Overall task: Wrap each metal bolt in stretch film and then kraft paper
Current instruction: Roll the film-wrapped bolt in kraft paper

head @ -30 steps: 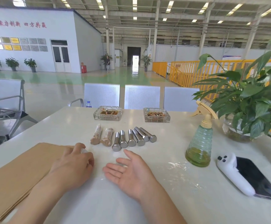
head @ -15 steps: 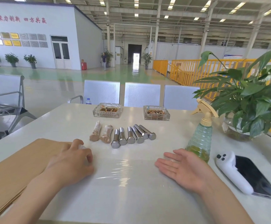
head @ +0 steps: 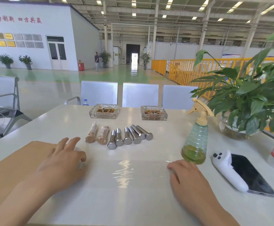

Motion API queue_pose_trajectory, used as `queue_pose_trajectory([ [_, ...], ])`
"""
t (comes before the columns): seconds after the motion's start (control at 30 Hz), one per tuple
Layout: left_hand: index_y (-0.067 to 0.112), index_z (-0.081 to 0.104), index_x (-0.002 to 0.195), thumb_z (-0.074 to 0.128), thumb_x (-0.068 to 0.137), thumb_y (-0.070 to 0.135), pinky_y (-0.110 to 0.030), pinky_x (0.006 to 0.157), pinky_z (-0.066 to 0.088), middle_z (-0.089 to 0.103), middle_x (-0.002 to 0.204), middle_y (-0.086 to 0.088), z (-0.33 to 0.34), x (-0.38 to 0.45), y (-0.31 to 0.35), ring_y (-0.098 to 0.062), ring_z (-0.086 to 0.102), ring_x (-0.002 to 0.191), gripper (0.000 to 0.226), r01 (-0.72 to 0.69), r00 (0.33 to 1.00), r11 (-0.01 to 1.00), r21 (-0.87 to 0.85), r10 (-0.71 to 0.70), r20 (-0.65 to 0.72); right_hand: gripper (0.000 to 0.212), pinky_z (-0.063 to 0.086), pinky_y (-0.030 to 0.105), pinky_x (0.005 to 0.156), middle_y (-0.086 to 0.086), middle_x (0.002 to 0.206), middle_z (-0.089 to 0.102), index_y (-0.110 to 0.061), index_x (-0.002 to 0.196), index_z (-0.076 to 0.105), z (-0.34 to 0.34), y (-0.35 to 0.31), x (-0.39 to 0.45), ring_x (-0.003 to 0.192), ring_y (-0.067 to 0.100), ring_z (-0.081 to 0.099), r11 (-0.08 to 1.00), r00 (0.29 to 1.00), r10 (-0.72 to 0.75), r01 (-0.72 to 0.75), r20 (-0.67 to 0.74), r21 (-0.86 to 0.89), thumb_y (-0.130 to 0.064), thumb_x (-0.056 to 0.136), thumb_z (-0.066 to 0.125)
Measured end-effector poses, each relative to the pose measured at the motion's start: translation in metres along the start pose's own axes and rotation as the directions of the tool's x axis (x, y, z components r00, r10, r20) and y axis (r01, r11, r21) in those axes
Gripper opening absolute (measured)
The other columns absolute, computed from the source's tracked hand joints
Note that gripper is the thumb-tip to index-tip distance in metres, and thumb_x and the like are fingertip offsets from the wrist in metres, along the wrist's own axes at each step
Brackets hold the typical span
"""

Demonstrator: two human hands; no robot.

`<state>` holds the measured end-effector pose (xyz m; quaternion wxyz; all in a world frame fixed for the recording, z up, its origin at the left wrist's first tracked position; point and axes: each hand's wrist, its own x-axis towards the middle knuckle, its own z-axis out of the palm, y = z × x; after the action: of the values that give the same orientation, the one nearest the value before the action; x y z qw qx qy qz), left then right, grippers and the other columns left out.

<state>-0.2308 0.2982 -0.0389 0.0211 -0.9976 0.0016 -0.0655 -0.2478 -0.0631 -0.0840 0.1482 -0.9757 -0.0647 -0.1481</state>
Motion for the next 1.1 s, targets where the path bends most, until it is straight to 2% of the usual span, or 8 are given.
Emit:
queue_pose_trajectory([
  [0.17,0.045,0.054,0.127,0.048,0.095,0.043,-0.031,0.115,0.028,0.019,0.160,0.016,0.008,-0.008,-0.007,-0.015,0.010,0.152,0.032,-0.037,0.995,0.999,0.032,0.040,-0.096,0.033,0.035,0.021,0.103,-0.025,0.133,0.046,-0.043,0.134,0.052,0.003,0.003,-0.002,0.125,0.005,0.039,1.000,1.000,-0.005,0.005,0.004,-0.022,-0.035,0.105,0.038],
  [0.3,0.046,0.052,0.127,0.044,0.097,0.042,-0.029,0.102,0.040,0.024,0.156,0.020,0.015,-0.017,-0.016,-0.011,0.027,0.144,0.031,-0.047,0.983,0.998,-0.031,0.041,-0.179,0.033,0.032,0.019,0.103,-0.027,0.135,0.043,-0.044,0.135,0.051,0.005,0.004,-0.005,0.127,0.001,0.037,1.000,1.000,-0.007,0.007,-0.007,-0.014,-0.036,0.106,0.037],
  [0.47,0.048,0.048,0.127,0.038,0.102,0.043,-0.028,0.096,0.047,0.021,0.153,0.020,0.021,-0.018,-0.026,-0.011,0.026,0.144,0.027,-0.054,0.978,0.995,-0.079,0.036,-0.207,0.033,0.033,0.018,0.103,-0.031,0.135,0.041,-0.046,0.135,0.049,0.005,0.004,-0.005,0.127,-0.001,0.035,1.000,1.000,-0.005,0.005,-0.004,-0.028,-0.038,0.106,0.035],
  [0.63,0.050,0.043,0.129,0.037,0.102,0.046,-0.031,0.099,0.047,0.018,0.152,0.021,0.023,-0.016,-0.032,-0.010,0.026,0.142,0.028,-0.064,0.984,0.992,-0.109,0.044,-0.175,0.033,0.033,0.019,0.104,-0.031,0.133,0.042,-0.045,0.134,0.051,0.007,0.004,-0.005,0.127,-0.002,0.035,1.000,1.000,-0.005,0.005,-0.012,-0.010,-0.037,0.105,0.037],
  [0.8,0.051,0.043,0.130,0.048,0.091,0.053,-0.030,0.106,0.038,0.017,0.153,0.019,0.014,-0.017,-0.028,-0.011,0.024,0.143,0.039,-0.032,0.992,0.995,-0.095,0.019,-0.126,0.032,0.032,0.020,0.106,-0.029,0.132,0.044,-0.043,0.133,0.053,0.009,0.006,-0.005,0.127,0.001,0.036,1.000,1.000,-0.011,0.011,-0.011,0.005,-0.035,0.105,0.039],
  [0.97,0.048,0.051,0.127,0.056,0.088,0.057,-0.033,0.117,0.028,0.012,0.160,0.015,0.008,-0.021,-0.017,-0.016,0.005,0.152,0.041,-0.070,0.992,0.997,-0.039,0.066,-0.108,0.031,0.034,0.024,0.106,-0.024,0.132,0.042,-0.043,0.131,0.054,0.009,0.007,-0.007,0.124,0.002,0.036,0.999,1.000,-0.010,0.011,-0.015,0.034,-0.035,0.104,0.042],
  [1.03,0.048,0.056,0.121,0.055,0.091,0.056,-0.034,0.121,0.021,0.020,0.157,0.019,0.005,-0.022,-0.010,-0.017,0.005,0.154,0.031,-0.111,0.990,0.994,-0.005,0.111,-0.089,0.030,0.033,0.025,0.104,-0.026,0.131,0.042,-0.044,0.129,0.054,0.009,0.006,-0.008,0.124,0.001,0.036,1.000,1.000,-0.021,0.022,-0.020,0.019,-0.036,0.103,0.042],
  [1.1,0.044,0.059,0.112,0.049,0.096,0.051,-0.035,0.124,0.013,0.034,0.146,0.026,0.002,-0.023,-0.003,-0.015,0.011,0.153,0.020,-0.136,0.989,0.989,0.049,0.139,-0.055,0.029,0.030,0.024,0.101,-0.030,0.128,0.042,-0.046,0.128,0.054,0.008,0.006,-0.009,0.123,-0.001,0.035,1.000,0.999,-0.023,0.024,-0.025,0.011,-0.036,0.104,0.041],
])
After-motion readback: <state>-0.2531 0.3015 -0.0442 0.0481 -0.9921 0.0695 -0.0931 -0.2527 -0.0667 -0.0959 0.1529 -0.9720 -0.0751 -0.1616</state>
